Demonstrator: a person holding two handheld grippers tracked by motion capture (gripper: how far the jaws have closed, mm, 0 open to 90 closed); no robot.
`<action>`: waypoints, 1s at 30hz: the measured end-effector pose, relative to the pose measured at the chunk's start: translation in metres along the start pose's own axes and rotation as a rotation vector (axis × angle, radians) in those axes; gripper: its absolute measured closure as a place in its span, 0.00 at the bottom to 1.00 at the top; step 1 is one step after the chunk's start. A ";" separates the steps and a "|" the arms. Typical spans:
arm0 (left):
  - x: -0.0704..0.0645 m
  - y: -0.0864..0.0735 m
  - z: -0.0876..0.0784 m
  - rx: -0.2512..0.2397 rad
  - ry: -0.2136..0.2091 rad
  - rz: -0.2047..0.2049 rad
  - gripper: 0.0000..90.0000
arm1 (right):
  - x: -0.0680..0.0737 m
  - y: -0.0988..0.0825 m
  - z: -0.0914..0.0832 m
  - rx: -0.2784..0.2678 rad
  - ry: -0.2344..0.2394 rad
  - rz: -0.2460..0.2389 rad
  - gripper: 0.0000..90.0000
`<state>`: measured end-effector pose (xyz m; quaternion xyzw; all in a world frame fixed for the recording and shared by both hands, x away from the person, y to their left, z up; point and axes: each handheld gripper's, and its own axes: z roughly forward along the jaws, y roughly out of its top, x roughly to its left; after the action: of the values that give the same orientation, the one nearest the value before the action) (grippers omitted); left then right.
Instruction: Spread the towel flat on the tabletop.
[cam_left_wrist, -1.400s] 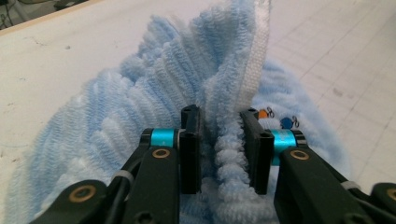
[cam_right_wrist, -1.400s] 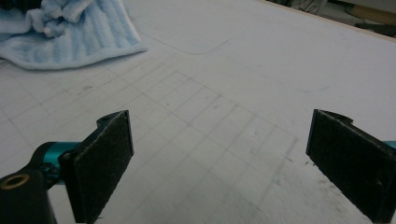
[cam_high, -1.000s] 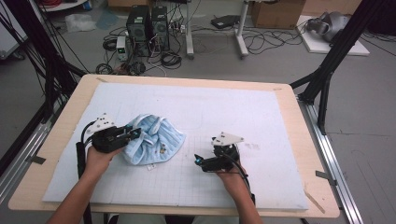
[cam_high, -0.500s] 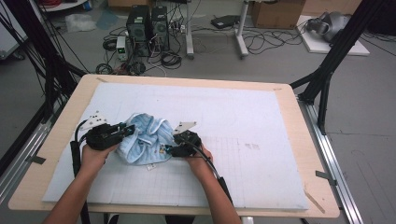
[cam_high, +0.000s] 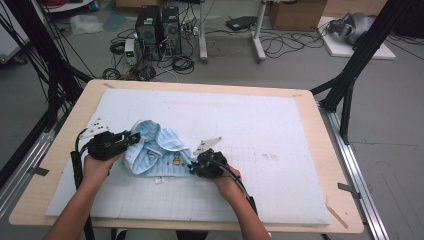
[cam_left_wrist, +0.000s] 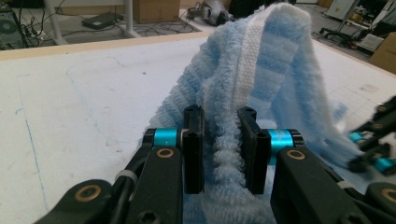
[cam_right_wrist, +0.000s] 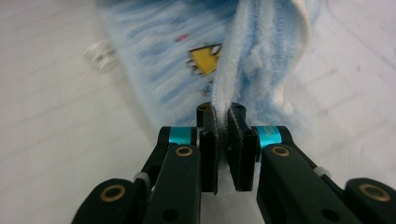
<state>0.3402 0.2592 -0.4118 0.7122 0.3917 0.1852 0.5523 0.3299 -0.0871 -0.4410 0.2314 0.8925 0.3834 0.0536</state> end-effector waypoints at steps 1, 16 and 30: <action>0.000 0.000 0.000 -0.001 -0.001 0.000 0.82 | 0.002 -0.004 -0.005 0.000 0.007 -0.004 0.94; 0.000 -0.002 0.007 0.014 -0.003 0.001 0.82 | 0.038 -0.065 -0.068 -0.003 0.081 -0.023 0.93; -0.002 -0.003 0.012 0.029 -0.009 0.012 0.82 | 0.001 -0.001 -0.062 -0.264 -0.124 0.036 0.37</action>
<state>0.3463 0.2500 -0.4182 0.7233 0.3875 0.1797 0.5426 0.3116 -0.1275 -0.3981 0.2616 0.8250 0.4833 0.1317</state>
